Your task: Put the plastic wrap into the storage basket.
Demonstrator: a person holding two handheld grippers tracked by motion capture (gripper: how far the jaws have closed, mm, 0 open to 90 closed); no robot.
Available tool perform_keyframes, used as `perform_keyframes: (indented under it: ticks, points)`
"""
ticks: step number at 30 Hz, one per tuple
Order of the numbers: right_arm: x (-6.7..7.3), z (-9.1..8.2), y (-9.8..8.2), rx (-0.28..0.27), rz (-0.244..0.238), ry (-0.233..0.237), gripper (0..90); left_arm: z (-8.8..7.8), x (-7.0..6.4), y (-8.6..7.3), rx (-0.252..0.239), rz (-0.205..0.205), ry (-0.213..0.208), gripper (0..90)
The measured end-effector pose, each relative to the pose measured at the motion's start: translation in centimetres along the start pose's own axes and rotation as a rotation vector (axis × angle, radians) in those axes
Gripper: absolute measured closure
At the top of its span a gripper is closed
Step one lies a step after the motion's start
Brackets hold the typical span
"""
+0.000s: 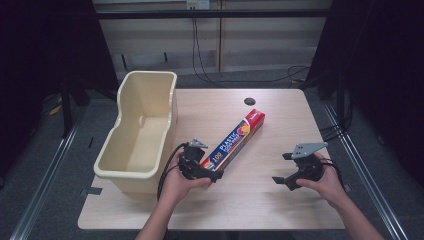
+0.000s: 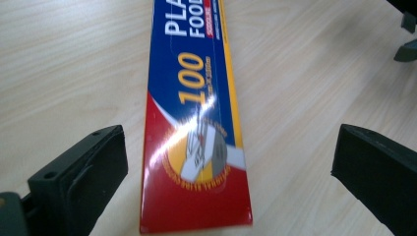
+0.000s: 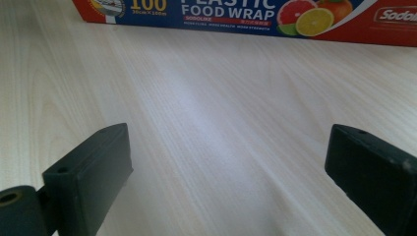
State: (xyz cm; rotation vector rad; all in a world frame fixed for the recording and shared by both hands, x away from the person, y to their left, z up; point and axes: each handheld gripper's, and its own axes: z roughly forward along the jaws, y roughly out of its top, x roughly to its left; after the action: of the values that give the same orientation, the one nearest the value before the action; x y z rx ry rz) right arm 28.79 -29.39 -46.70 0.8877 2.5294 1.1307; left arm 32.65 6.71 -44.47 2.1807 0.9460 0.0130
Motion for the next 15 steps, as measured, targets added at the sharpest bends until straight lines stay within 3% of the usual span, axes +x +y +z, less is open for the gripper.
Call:
perform_keyframes:
  ticks: [15]
  points:
    - [-0.7,-0.1,-0.5,0.012,0.011,-0.008,5.0,2.2,0.2,5.2,0.045,0.017,0.035,1.5]
